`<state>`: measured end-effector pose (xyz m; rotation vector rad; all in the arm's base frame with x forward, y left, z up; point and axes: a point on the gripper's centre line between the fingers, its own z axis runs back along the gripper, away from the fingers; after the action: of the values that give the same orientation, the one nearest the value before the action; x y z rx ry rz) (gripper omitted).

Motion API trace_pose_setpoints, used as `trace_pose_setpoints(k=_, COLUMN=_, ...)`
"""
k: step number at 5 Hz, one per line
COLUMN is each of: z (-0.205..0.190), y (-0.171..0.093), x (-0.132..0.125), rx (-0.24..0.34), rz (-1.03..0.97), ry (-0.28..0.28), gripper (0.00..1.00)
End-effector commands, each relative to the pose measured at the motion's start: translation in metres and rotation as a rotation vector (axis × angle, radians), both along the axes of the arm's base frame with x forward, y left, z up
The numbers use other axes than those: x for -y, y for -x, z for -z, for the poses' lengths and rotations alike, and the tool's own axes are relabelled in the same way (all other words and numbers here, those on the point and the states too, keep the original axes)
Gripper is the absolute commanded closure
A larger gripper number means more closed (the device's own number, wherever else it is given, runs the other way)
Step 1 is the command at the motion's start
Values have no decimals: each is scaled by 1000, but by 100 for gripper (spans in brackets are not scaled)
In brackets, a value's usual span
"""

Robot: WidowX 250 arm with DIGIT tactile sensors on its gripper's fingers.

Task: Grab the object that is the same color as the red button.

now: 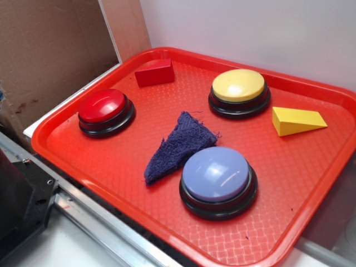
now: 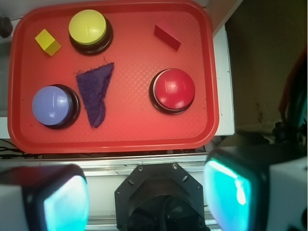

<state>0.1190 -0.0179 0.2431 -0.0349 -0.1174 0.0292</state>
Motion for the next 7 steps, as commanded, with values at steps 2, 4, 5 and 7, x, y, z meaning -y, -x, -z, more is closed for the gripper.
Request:
trace_pose_setpoints(k=2, z=0, y=-25, x=-8, rx=10, rz=0, ry=-16, gripper=0)
trace_pose_setpoints(k=4, z=21, y=-92, x=-34, rx=-44, rz=195, ry=-18, gripper=0)
trace_pose_setpoints(k=5, z=35, y=-126, x=-44, rx=-72, rz=445, ry=-19, gripper=0)
trace_pose_setpoints(k=7, z=51, y=-160, x=-52, rx=-93, rz=591, ry=-36, gripper=0)
